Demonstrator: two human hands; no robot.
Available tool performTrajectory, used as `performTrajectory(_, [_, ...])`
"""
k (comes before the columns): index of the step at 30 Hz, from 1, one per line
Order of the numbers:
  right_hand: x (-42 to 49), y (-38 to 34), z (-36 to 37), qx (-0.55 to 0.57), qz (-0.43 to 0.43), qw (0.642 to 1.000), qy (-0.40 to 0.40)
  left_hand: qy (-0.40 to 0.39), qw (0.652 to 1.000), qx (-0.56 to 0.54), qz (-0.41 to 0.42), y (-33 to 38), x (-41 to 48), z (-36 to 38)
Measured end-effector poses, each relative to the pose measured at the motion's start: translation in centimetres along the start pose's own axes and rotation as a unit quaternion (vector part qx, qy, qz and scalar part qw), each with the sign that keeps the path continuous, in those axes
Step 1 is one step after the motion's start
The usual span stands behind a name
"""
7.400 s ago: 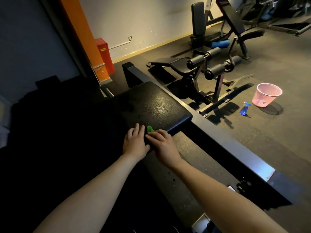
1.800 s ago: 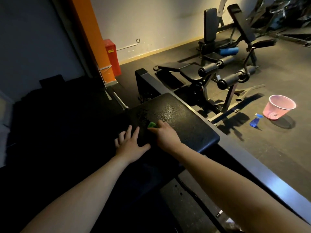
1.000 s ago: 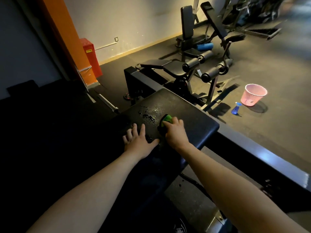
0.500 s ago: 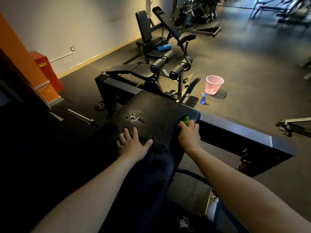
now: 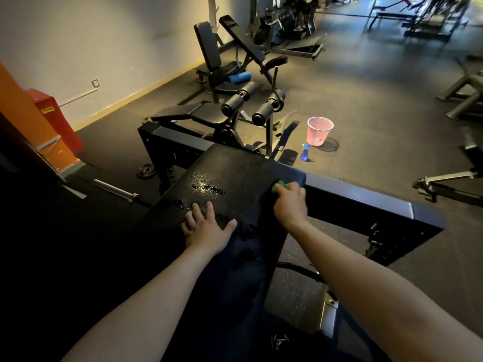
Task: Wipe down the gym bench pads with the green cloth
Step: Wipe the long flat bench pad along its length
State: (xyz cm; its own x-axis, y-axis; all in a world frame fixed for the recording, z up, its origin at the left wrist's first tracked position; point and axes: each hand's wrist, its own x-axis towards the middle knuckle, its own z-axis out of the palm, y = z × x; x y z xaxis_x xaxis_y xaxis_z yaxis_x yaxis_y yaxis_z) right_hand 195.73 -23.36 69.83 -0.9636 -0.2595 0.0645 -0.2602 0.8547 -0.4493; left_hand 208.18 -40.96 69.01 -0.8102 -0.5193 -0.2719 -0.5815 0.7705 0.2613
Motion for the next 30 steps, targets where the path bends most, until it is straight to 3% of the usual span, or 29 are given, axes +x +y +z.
performTrajectory(3, [0.6, -0.9, 0.8, 0.004, 0.054, 0.999, -0.003, 0.017, 1.000, 0.000, -0.001, -0.1, 0.3, 0.1])
performTrajectory(8, [1.6, -6.2, 4.3, 0.011, -0.031, 0.999, -0.023, 0.116, 0.993, 0.011, 0.006, -1.5, 2.7, -2.2])
performTrajectory(14, [3.4, -11.5, 7.4, 0.025, -0.108, 0.991, -0.072, -0.003, 0.996, -0.006, -0.094, -4.3, 5.2, -3.1])
performTrajectory(19, [4.2, -15.0, 8.7, 0.057, -0.191, 0.972, -0.122, -0.044, 0.994, -0.009, -0.096, -4.4, 5.9, -3.2])
performTrajectory(23, [5.0, -16.7, 8.5, 0.059, -0.271, 0.943, -0.186, -0.026, 0.995, -0.044, -0.082, -4.9, 5.8, -3.2])
performTrajectory(25, [6.2, -15.2, 7.3, 0.066, -0.260, 0.949, -0.166, -0.017, 0.996, -0.056, -0.073, -5.2, 5.7, -2.9])
performTrajectory(28, [8.6, -10.2, 5.4, 0.044, -0.134, 0.988, -0.063, 0.002, 0.996, -0.053, -0.065, -5.2, 5.5, -2.5])
performTrajectory(30, [8.9, -8.3, 4.8, 0.018, -0.069, 0.996, -0.045, 0.008, 0.996, -0.054, -0.064, -5.2, 5.2, -2.3])
